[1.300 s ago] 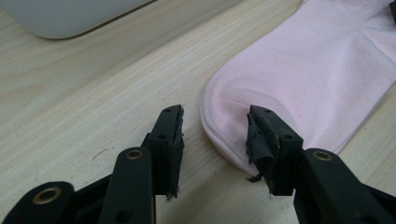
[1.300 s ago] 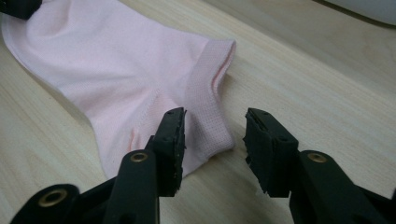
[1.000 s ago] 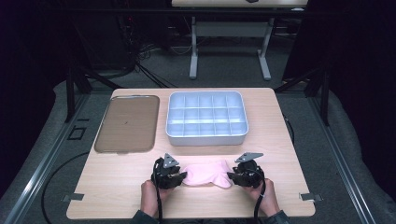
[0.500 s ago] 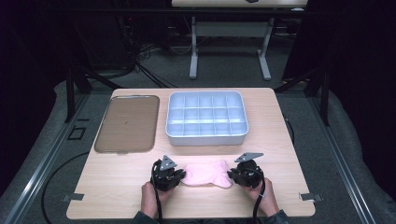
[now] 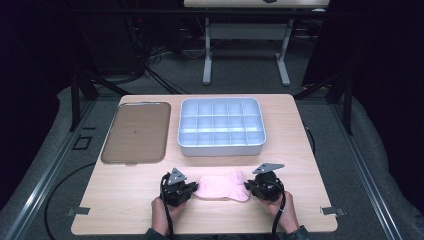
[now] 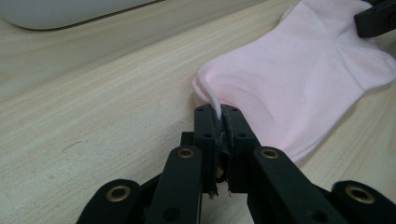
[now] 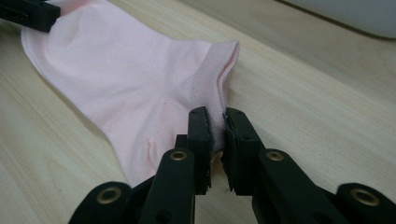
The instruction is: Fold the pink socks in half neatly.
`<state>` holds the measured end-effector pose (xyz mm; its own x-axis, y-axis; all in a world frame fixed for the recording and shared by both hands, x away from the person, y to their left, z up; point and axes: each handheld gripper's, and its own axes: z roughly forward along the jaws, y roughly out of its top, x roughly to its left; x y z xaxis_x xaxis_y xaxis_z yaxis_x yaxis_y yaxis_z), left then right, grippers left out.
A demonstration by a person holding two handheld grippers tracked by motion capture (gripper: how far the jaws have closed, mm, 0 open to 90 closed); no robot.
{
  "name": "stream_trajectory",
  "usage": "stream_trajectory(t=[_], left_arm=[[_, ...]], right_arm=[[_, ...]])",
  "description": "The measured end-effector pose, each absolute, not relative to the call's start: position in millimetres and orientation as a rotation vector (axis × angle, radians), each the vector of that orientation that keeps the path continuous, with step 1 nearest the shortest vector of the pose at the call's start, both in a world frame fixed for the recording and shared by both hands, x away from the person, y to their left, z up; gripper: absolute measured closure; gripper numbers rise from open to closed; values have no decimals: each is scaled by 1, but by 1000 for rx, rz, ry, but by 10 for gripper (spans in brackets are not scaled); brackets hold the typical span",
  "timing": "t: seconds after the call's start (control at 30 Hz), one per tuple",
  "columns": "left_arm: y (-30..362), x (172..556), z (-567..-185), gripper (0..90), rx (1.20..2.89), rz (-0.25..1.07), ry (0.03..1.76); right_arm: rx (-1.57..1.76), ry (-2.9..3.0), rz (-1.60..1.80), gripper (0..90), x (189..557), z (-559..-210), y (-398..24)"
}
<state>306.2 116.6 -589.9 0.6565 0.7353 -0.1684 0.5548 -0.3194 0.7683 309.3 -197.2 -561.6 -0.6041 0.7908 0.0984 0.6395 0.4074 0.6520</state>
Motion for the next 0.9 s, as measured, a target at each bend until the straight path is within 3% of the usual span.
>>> stream_trajectory(t=[0.33, 0.9], left_arm=[[119, 307, -590, 854, 2006, 258, 1003], [120, 308, -590, 854, 1991, 231, 1020]], right_arm=[[1115, 2453, 748, 814, 304, -542, -174], [960, 2532, 714, 811, 301, -518, -142]])
